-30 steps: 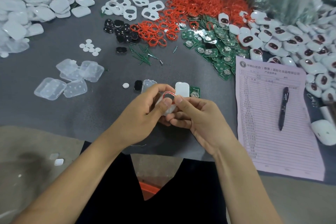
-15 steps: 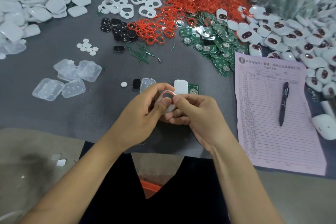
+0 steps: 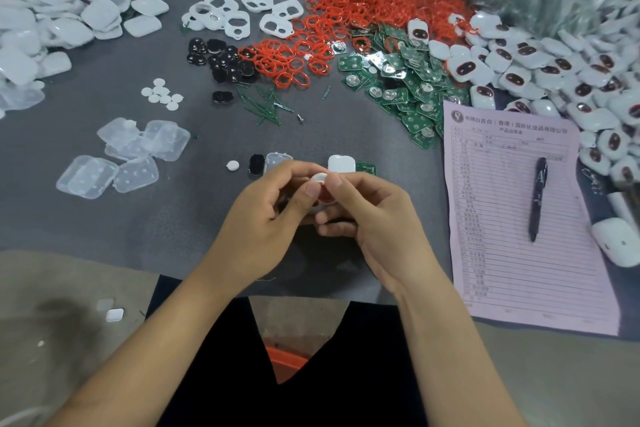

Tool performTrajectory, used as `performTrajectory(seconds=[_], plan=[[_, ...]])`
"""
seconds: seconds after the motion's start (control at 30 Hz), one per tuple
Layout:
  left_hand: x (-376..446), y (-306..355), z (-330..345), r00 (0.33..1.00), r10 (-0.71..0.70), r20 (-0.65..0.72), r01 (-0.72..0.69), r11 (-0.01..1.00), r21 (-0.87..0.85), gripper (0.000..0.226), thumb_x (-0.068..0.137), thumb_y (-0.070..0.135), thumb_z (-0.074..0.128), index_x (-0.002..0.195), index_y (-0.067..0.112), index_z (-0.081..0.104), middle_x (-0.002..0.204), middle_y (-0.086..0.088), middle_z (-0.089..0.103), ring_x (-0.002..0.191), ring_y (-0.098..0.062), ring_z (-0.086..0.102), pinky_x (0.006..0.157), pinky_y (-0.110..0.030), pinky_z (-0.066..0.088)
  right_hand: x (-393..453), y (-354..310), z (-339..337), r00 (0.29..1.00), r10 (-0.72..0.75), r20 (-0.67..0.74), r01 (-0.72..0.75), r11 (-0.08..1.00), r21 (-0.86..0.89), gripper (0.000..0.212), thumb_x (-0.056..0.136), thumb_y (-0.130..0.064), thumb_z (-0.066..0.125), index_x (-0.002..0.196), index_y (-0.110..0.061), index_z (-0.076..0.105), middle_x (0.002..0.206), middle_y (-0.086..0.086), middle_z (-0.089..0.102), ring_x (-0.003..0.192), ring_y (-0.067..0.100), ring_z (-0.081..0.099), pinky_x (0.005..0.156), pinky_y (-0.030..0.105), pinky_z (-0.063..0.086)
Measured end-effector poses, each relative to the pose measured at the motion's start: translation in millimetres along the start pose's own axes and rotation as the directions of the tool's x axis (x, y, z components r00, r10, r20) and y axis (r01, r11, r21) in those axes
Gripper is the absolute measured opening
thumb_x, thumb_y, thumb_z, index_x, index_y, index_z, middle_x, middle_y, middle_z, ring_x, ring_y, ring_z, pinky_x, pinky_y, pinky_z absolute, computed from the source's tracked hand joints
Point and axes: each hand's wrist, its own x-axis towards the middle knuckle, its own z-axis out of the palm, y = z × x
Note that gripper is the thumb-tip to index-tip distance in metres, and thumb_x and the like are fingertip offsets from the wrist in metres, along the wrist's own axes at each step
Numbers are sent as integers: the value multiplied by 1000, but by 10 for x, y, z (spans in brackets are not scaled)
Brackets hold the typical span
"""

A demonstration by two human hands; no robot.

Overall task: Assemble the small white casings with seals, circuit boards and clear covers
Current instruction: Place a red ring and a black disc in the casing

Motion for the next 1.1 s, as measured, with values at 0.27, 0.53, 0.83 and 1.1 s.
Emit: performTrajectory(seconds=[0.27,0.53,0.83,1.1], plan=[[11,-25,-8,999,-40,27,44,983,-181,12,104,31,60,110,31,70,106,7,75,98,-16,73,83,-25,61,-10,27,-80,998,-17,57,16,999,29,14,86,-26,73,91,-14,80,82,10,74,77,20,74,70,27,61],[28,-90,-76,994,-78,78,88,986,-138,14,102,28,63,111,22,71,105,6,76,101,-15,74,89,-30,61,-17,129,-54,998,-67,-11,66,994,-83,13,99,-12,65,98,-3,74,83,11,75,79,22,75,71,31,63],[78,-77,-81,985,-127,120,160,934,-319,15,100,32,64,109,23,71,108,2,76,105,-15,73,87,-26,60,8,128,-91,996,-78,48,76,996,51,29,102,-17,53,102,-14,82,87,9,74,82,17,71,76,29,61],[72,-66,-82,987,-106,120,132,963,-236,8,100,29,66,102,24,71,96,4,74,93,-11,72,88,-29,60,-25,125,-94,994,-110,29,109,994,17,16,97,-16,65,104,-13,79,93,10,74,86,18,71,77,33,61]])
